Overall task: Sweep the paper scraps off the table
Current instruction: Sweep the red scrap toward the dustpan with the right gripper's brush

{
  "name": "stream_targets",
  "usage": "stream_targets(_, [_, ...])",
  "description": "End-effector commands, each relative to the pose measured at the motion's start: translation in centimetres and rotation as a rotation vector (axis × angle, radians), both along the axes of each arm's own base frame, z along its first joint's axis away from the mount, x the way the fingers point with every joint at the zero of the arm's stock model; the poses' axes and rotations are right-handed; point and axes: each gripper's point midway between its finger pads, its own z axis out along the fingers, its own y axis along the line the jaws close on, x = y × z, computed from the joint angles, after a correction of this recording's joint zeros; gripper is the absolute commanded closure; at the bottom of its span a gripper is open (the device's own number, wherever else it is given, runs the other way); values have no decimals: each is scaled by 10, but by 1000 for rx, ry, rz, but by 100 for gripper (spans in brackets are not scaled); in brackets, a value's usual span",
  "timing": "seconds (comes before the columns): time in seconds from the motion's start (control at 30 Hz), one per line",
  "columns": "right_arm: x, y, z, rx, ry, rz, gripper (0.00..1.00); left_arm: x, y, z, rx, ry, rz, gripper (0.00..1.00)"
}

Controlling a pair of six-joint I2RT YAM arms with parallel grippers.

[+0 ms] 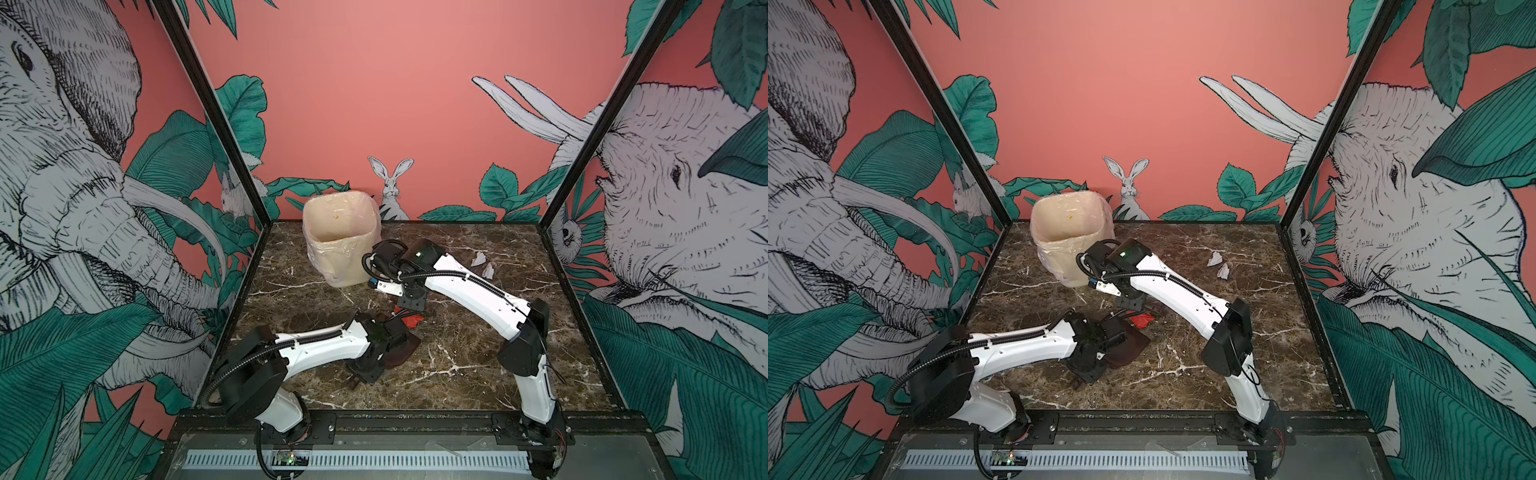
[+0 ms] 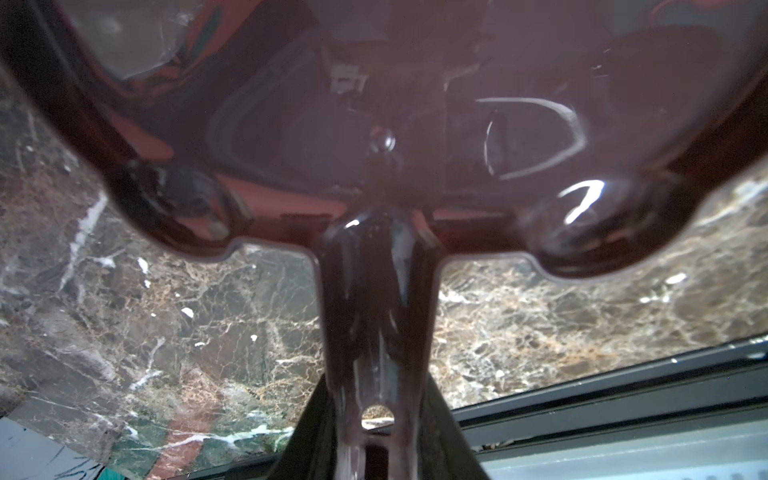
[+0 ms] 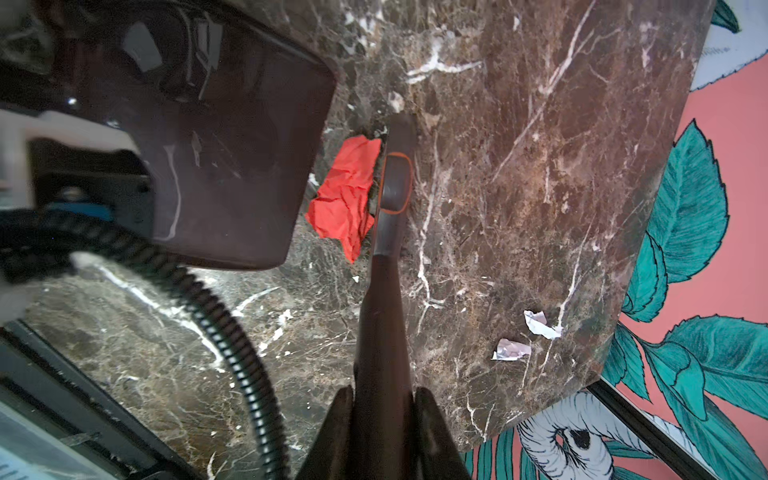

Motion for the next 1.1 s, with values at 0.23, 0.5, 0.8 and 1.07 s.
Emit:
stream_targets(0.23, [-79,17,51,227,214,0,100,2,1,6,0,4,5,100])
stream_targets(0.5, [-46,-7,51,164,89,-87,100,4,0,8,-6,-7,8,100])
stream_targets(0.8, [-33,-24,12,-38,63,-123,100,5,0,10,-5,-15,7,100])
stream_targets(1.07, [-74,-17,15,1,172,-78,100,5,1,9,-3,-17,9,100])
